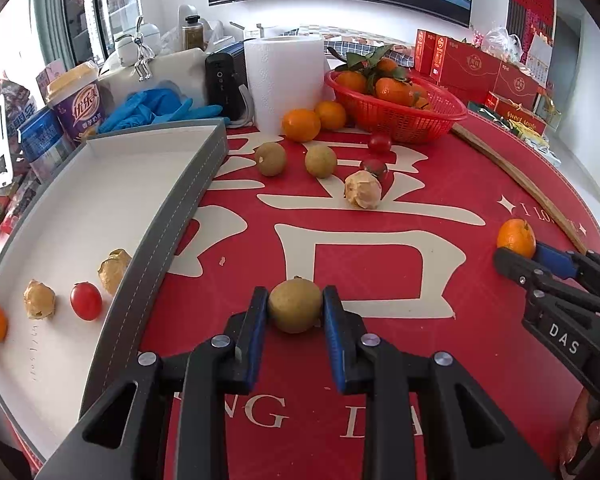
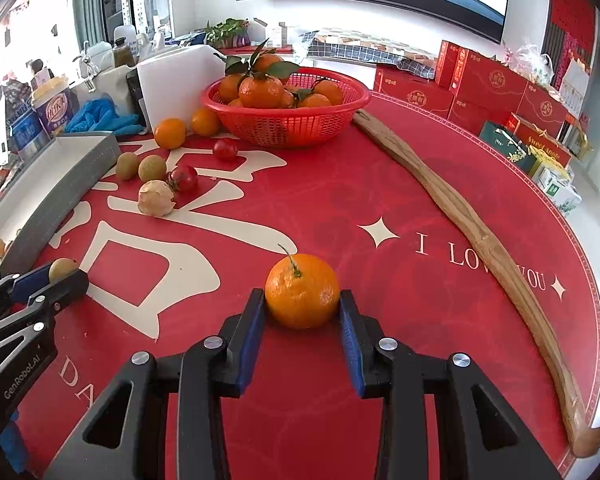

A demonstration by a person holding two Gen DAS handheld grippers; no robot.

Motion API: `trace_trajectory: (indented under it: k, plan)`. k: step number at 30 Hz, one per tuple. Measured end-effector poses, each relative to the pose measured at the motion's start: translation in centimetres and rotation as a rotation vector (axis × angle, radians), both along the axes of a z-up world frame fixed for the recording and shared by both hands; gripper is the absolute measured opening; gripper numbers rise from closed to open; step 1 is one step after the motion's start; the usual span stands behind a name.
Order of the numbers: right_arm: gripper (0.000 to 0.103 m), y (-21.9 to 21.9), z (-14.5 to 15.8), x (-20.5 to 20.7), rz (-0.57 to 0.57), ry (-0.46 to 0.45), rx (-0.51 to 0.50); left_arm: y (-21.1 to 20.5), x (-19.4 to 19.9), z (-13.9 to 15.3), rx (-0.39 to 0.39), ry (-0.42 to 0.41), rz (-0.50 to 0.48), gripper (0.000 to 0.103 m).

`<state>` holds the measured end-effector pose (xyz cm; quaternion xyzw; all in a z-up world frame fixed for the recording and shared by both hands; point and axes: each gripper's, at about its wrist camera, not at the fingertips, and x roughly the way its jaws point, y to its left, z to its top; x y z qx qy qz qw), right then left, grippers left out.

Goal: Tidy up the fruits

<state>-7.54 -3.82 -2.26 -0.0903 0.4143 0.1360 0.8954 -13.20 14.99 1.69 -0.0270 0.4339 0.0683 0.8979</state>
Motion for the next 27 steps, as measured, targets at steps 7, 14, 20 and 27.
trace_trajectory:
  k: [7,14,20,27]
  plan:
    - [0.043,-0.4,0.0,0.1,-0.011,0.006,0.012,0.0,0.0,0.0,0.0,0.0,0.0,0.029]
    - [0.071,0.6,-0.2,-0.1,0.026,0.022,0.011,0.0,0.0,0.0,0.0,0.0,0.0,0.03]
    - [0.074,0.5,-0.3,0.0,0.024,0.024,0.011,0.1,0.0,0.0,-0.001,0.0,0.001,0.03]
    - [0.1,0.0,-0.7,0.4,-0.015,0.054,0.004,0.7,1.9,-0.1,-0.009,0.016,-0.021,0.054]
